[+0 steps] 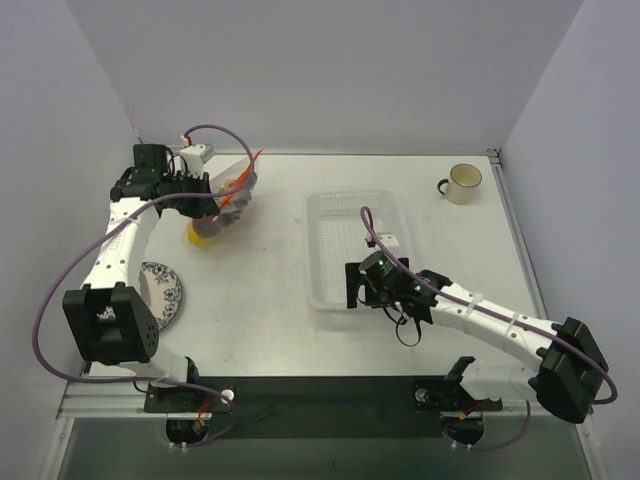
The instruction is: Open the zip-top bag and remove the fake food
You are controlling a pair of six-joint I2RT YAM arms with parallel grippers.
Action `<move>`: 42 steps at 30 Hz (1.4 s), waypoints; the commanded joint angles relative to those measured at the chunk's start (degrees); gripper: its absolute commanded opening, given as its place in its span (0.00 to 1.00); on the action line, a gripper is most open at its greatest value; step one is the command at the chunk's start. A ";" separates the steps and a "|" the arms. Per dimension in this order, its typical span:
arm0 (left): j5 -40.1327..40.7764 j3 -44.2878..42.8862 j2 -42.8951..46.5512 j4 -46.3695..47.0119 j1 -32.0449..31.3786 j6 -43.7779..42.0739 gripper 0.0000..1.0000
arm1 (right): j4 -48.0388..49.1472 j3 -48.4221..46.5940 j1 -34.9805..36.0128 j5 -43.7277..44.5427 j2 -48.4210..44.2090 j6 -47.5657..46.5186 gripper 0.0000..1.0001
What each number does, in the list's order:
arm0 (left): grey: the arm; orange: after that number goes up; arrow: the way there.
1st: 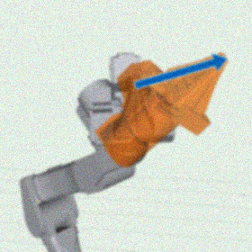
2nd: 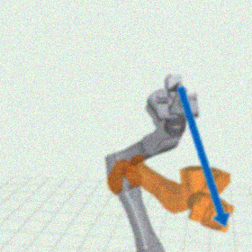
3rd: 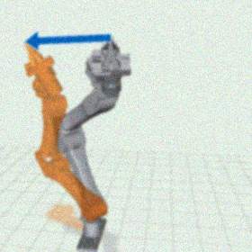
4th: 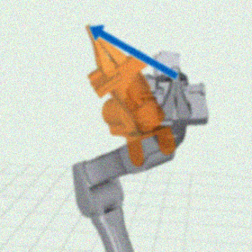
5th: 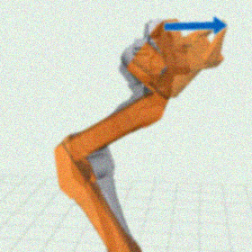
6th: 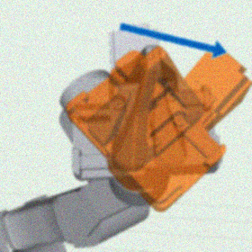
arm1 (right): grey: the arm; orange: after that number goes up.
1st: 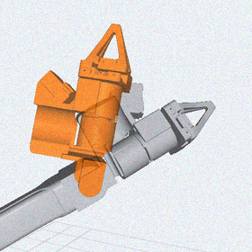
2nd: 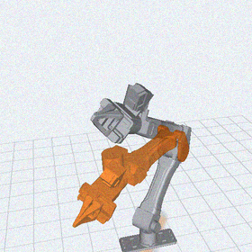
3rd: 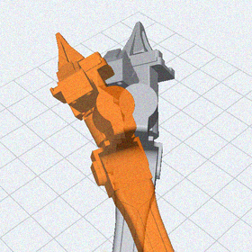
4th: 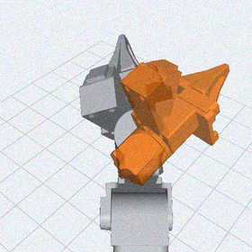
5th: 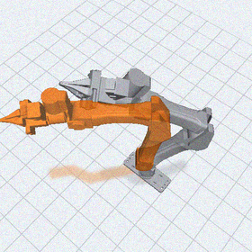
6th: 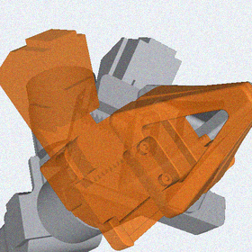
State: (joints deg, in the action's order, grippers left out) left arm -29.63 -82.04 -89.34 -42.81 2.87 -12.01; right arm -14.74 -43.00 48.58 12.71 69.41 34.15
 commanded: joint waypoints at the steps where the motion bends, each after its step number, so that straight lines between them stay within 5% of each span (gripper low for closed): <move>1: -7.37 -1.98 4.17 -6.84 -1.20 -2.14 0.00 | -4.50 2.22 4.23 2.93 -4.97 5.40 1.00; 4: -10.79 -4.52 6.02 -11.23 -2.08 -4.24 0.00 | -5.03 -3.12 6.79 6.52 -6.03 1.03 1.00; 9: -16.07 -11.46 7.69 -22.39 -6.03 -10.11 0.00 | 1.89 -17.18 7.32 8.13 -2.62 -24.00 1.00; 16: -16.87 -21.93 10.23 -38.64 -8.76 -20.41 0.00 | 22.56 -25.80 7.32 -6.71 4.23 -48.64 1.00; 28: -12.99 -20.35 18.50 -46.65 -8.76 -35.36 0.00 | 25.20 -31.62 6.79 -27.90 7.06 -52.00 0.98; 35: -15.28 -17.63 20.43 -47.11 -11.13 -37.73 0.00 | 26.43 -30.56 8.63 -29.94 6.62 -53.13 0.88; 42: -14.32 -16.57 22.37 -47.11 -21.75 -35.63 0.00 | 28.54 -29.60 10.84 -25.98 6.79 -58.66 0.83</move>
State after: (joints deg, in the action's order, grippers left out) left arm -41.80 -98.06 -69.65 -78.30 -13.17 -47.22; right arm 8.88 -72.75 58.33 -14.28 77.89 -20.05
